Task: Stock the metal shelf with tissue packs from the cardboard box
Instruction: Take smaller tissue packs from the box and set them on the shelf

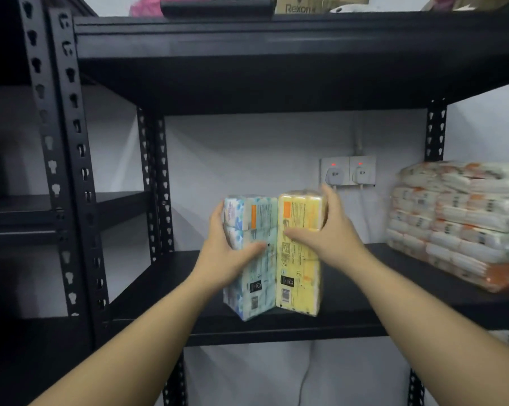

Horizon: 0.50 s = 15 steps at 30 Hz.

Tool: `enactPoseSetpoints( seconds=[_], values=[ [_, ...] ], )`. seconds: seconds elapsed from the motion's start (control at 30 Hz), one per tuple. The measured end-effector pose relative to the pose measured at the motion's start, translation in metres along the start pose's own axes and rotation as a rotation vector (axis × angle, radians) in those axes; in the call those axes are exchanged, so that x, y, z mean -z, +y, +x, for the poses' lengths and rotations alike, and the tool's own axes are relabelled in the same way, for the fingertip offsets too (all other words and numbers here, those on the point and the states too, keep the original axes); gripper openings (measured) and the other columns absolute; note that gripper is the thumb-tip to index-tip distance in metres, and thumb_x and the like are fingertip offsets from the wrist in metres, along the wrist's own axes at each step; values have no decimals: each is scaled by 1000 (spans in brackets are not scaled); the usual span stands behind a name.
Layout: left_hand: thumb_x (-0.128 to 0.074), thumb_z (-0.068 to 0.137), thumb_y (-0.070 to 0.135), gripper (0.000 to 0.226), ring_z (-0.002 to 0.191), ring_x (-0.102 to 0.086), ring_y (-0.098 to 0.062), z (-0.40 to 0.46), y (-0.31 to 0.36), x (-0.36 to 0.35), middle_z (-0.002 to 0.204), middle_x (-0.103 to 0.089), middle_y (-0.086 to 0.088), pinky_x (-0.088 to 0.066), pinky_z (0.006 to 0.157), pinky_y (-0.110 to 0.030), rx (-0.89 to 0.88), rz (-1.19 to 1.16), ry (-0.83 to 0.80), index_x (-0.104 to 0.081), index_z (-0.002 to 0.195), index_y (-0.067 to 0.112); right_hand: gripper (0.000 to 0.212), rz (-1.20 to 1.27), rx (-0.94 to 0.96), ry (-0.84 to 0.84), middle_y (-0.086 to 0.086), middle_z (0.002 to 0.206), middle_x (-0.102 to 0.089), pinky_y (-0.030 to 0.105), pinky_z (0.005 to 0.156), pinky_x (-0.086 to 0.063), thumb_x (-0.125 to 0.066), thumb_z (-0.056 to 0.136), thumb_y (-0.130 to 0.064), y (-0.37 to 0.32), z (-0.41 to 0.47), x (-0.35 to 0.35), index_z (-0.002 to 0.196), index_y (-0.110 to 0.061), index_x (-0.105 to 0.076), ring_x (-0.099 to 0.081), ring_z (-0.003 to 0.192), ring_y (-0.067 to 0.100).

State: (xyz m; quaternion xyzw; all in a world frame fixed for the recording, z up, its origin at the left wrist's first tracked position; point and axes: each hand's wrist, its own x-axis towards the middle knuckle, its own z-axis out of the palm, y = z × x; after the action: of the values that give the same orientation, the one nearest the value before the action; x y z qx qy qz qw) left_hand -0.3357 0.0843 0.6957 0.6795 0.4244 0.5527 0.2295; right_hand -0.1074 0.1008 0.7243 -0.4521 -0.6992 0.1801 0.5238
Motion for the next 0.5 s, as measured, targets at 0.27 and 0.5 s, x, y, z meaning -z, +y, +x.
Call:
enactPoseSetpoints(
  seconds=[0.27, 0.5],
  values=[
    [-89, 76, 40, 65, 91, -74, 1, -4, -19, 21, 111, -73, 14, -63, 76, -32, 53, 99, 52, -49, 128, 41, 77, 63, 12, 56, -24, 118, -68, 37, 91, -59, -90, 73, -45, 43, -13, 9, 136, -48, -45, -66, 106, -2],
    [-91, 68, 53, 82, 92, -64, 3, 27, -15, 46, 109, -61, 25, -57, 76, -27, -18, 456, 33, -45, 136, 43, 121, -360, 25, -8, -7, 128, -55, 42, 98, -50, -77, 66, -77, 53, 19, 39, 162, -47, -8, -54, 115, 14]
  ],
)
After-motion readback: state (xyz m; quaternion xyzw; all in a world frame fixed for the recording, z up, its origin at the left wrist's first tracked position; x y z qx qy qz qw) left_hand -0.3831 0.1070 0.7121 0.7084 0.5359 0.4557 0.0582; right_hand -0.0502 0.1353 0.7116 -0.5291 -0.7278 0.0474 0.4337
